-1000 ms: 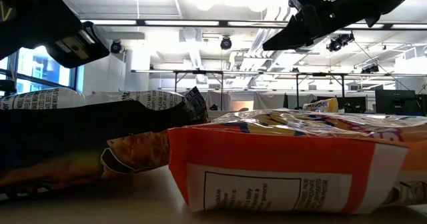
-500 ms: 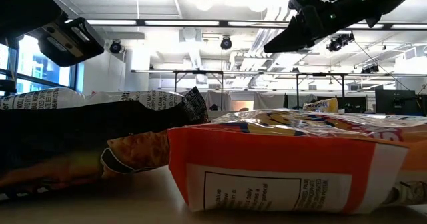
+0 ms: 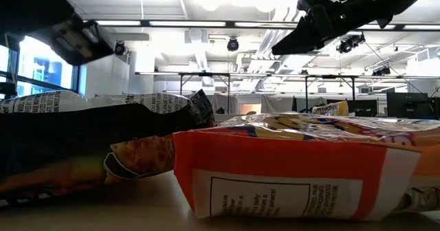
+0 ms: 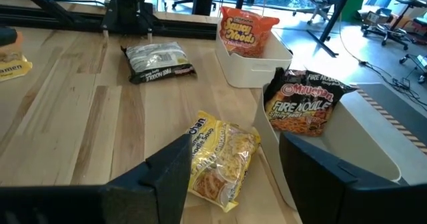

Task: Sort Maruchan noodles
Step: Put the orange noodle pack into the white bin

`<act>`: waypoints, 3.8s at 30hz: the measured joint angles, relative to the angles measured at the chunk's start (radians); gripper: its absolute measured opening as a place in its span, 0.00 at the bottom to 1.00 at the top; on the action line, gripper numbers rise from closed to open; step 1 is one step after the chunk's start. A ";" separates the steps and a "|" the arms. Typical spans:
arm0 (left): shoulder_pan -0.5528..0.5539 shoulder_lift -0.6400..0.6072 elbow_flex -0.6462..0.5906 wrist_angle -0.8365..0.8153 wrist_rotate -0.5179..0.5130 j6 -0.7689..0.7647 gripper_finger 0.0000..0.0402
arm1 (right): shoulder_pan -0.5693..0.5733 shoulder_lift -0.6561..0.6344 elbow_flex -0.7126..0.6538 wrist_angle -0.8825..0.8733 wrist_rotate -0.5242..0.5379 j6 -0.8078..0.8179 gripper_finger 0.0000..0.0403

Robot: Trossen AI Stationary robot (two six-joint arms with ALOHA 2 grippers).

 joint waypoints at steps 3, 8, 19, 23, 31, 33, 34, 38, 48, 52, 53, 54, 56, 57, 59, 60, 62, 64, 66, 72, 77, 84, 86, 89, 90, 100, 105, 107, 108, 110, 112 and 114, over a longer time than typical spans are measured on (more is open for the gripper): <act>0.000 0.000 0.055 -0.094 -0.061 0.042 0.00 | 0.000 0.000 0.000 -0.004 0.000 0.000 0.52; 0.026 0.000 0.099 -0.172 -0.092 0.048 0.00 | 0.000 0.000 0.000 -0.009 0.000 0.000 0.52; 0.060 -0.065 0.139 -0.354 -0.237 0.022 0.00 | 0.000 0.000 0.000 -0.036 0.000 0.000 0.52; 0.069 -0.121 0.139 -0.383 -0.287 -0.024 0.00 | 0.000 0.000 0.000 -0.040 0.000 0.000 0.52; -0.016 -0.117 0.141 -0.306 -0.331 -0.199 0.06 | 0.000 0.000 0.000 -0.045 0.000 -0.001 0.52; -0.076 -0.092 0.140 -0.309 -0.356 -0.219 0.11 | 0.000 0.000 0.000 -0.045 0.000 -0.002 0.52; -0.101 -0.079 0.140 -0.311 -0.374 -0.237 0.14 | 0.000 0.000 0.000 -0.045 0.000 -0.002 0.52; -0.198 -0.021 0.139 -0.355 -0.432 -0.364 0.25 | 0.000 0.000 0.000 -0.048 0.000 -0.009 0.52; -0.407 0.148 0.274 -0.536 -0.475 -0.569 0.42 | 0.000 0.000 0.000 -0.049 0.001 -0.011 0.52; -0.450 0.231 0.360 -0.642 -0.422 -0.747 0.42 | 0.000 0.000 0.000 -0.051 0.001 -0.011 0.52; -0.461 0.249 0.369 -0.645 -0.400 -0.794 0.42 | 0.000 0.000 0.000 -0.050 0.001 -0.011 0.52; -0.468 0.265 0.377 -0.645 -0.368 -0.831 0.42 | 0.000 0.000 0.000 -0.050 0.001 -0.011 0.52; -0.479 0.295 0.394 -0.653 -0.327 -0.888 0.42 | 0.000 0.000 0.000 -0.050 0.001 -0.011 0.52; -0.484 0.306 0.400 -0.656 -0.315 -0.905 0.42 | 0.000 0.000 0.000 -0.049 0.001 -0.011 0.52; -0.489 0.323 0.409 -0.658 -0.308 -0.934 0.42 | 0.000 0.000 0.000 -0.050 0.001 -0.011 0.52; -0.489 0.329 0.410 -0.659 -0.304 -0.945 0.42 | 0.000 0.000 0.000 -0.049 0.001 -0.011 0.52; -0.488 0.338 0.411 -0.677 -0.304 -0.966 0.42 | 0.000 0.000 0.000 -0.049 0.001 -0.011 0.52; -0.481 0.346 0.411 -0.717 -0.303 -0.996 0.42 | 0.000 0.001 0.000 -0.049 0.001 -0.011 0.52; -0.477 0.352 0.411 -0.758 -0.304 -1.030 0.42 | 0.000 0.001 0.000 -0.049 0.001 -0.008 0.52; -0.472 0.358 0.411 -0.778 -0.358 -1.074 0.42 | 0.000 0.001 0.000 -0.055 0.001 -0.003 0.52; -0.472 0.358 0.411 -0.771 -0.413 -1.023 0.31 | 0.000 0.001 0.000 -0.060 0.001 0.000 0.52; -0.472 0.358 0.411 -0.818 -0.433 -0.879 0.02 | 0.000 0.001 0.000 -0.059 -0.001 -0.002 0.52; -0.468 0.358 0.411 -0.876 -0.460 -0.854 0.03 | 0.000 0.001 0.000 -0.052 -0.003 0.000 0.52; -0.453 0.358 0.411 -0.965 -0.517 -0.807 0.01 | 0.000 0.001 0.000 -0.037 -0.047 0.020 0.52; -0.446 0.356 0.411 -0.995 -0.555 -0.793 0.01 | 0.000 0.001 0.000 -0.029 -0.067 0.036 0.52; -0.307 0.266 0.412 -1.060 -1.064 -0.583 0.00 | 0.000 0.147 0.000 0.137 -0.371 0.177 0.52; -0.224 0.218 0.412 -0.988 -1.130 -0.427 0.00 | 0.011 0.300 0.000 0.351 -0.492 0.284 0.52; -0.195 0.206 0.413 -0.945 -1.133 -0.363 0.00 | 0.031 0.357 0.021 0.372 -0.508 0.316 0.53; -0.181 0.202 0.413 -0.920 -1.133 -0.328 0.00 | 0.043 0.380 0.035 0.371 -0.518 0.327 0.54; -0.156 0.194 0.413 -0.872 -1.133 -0.268 0.00 | 0.072 0.435 0.079 0.371 -0.523 0.346 0.57; -0.133 0.187 0.413 -0.827 -1.132 -0.215 0.00 | 0.102 0.485 0.123 0.367 -0.525 0.362 0.61; -0.114 0.186 0.413 -0.793 -1.131 -0.176 0.00 | 0.126 0.536 0.172 0.356 -0.536 0.384 0.64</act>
